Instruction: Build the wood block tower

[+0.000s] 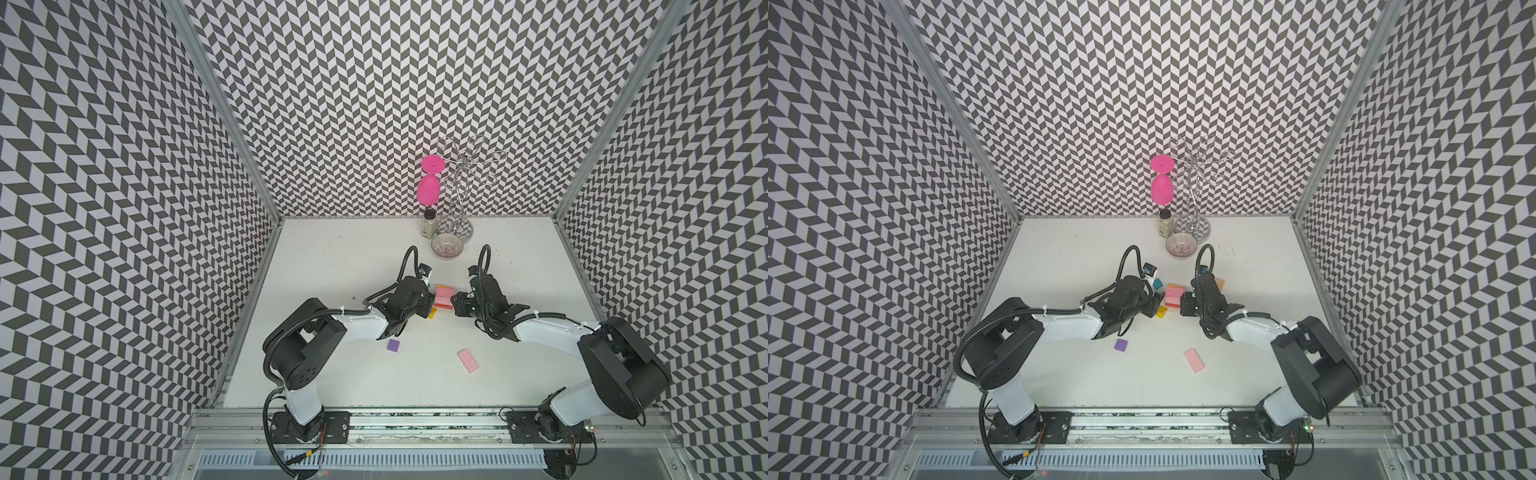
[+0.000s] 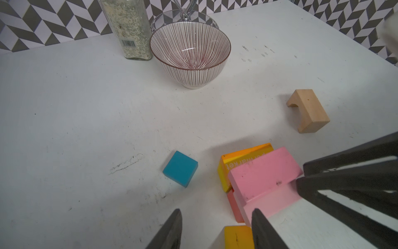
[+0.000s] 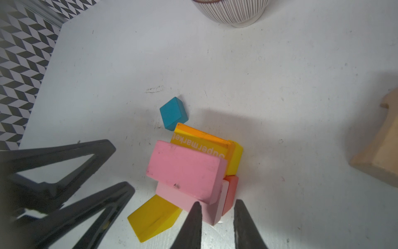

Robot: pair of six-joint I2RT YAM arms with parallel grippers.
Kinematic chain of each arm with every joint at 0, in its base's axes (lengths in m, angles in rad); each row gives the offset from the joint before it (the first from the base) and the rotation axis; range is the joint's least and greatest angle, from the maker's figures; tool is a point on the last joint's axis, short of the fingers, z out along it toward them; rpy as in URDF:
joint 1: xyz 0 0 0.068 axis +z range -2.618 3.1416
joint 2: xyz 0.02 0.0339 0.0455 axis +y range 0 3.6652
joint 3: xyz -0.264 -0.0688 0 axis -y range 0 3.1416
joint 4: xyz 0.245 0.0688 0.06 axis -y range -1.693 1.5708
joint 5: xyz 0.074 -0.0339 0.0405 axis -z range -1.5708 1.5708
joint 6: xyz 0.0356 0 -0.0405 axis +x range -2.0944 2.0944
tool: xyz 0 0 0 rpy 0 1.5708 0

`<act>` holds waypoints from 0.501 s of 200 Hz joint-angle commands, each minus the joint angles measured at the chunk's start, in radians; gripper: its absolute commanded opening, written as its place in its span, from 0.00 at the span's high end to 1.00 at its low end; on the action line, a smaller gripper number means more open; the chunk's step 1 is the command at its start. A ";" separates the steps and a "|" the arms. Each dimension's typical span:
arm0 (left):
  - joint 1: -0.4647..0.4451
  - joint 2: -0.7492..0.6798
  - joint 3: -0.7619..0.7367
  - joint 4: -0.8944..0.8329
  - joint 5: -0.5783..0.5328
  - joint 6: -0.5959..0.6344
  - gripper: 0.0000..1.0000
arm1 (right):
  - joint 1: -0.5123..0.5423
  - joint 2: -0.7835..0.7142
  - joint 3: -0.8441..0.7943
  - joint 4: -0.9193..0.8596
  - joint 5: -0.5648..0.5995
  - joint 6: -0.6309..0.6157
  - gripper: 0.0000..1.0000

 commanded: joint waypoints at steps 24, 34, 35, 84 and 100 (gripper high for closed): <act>0.006 0.028 0.049 0.018 0.024 -0.021 0.47 | -0.005 -0.141 -0.053 0.034 0.038 0.022 0.72; 0.006 0.031 0.049 0.019 0.023 -0.023 0.47 | -0.005 -0.170 -0.070 0.032 0.061 0.029 0.71; 0.006 0.032 0.049 0.019 0.023 -0.024 0.47 | -0.005 -0.174 -0.071 0.032 0.064 0.029 0.71; 0.006 0.041 0.066 0.014 0.032 -0.044 0.47 | -0.013 -0.259 -0.132 0.043 0.121 0.051 0.70; 0.005 0.043 0.071 0.011 0.032 -0.048 0.47 | -0.016 -0.262 -0.138 0.044 0.118 0.049 0.70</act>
